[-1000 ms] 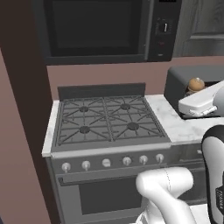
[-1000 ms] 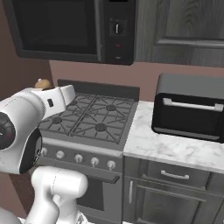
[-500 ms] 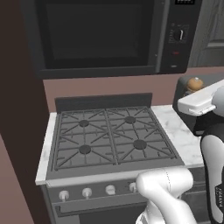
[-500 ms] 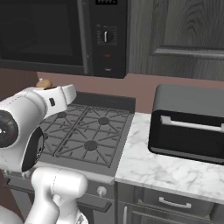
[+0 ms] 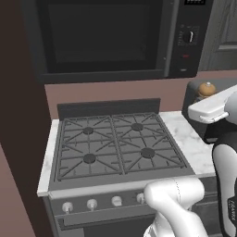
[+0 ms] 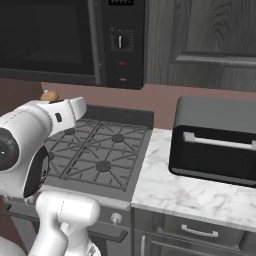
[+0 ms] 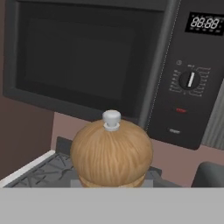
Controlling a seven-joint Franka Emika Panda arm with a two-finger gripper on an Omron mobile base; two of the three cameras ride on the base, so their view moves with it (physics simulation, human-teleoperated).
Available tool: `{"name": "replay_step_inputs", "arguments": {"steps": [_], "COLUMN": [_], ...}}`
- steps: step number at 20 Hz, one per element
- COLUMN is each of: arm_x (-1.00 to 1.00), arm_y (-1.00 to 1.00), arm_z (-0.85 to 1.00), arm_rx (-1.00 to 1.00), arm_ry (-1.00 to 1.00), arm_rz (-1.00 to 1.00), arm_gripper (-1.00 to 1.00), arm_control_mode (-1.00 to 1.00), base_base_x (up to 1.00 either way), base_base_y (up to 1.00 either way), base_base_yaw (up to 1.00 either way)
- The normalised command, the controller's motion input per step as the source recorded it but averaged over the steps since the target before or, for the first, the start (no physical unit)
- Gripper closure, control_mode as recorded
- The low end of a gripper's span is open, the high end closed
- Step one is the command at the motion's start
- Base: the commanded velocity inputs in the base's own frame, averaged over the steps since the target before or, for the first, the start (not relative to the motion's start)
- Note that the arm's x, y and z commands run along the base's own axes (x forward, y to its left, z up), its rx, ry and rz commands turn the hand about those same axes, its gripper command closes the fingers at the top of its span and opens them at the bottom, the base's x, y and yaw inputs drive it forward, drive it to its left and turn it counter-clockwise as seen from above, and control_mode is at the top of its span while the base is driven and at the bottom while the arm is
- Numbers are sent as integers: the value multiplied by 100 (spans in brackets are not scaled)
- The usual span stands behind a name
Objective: Take 2 condiments from the cabinet and move them on the counter near the stove.Make sure the condiments are lined up with each other, next to each other.
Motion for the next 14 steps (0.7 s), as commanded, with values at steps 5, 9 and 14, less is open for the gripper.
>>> {"name": "replay_step_inputs", "arguments": {"steps": [5, 9, 14], "arm_x": [0, 7, 14], "arm_y": [0, -7, -31], "arm_z": [0, -11, -37], "arm_rx": [0, 0, -4], "arm_ry": [0, 3, 5], "arm_rz": [0, 3, 13], "arm_gripper": [100, 100, 100], "arm_control_mode": [100, -100, -100], "base_base_x": [2, 7, 0], "base_base_y": [0, -1, 0], "base_base_yaw": [0, 2, 0]}}
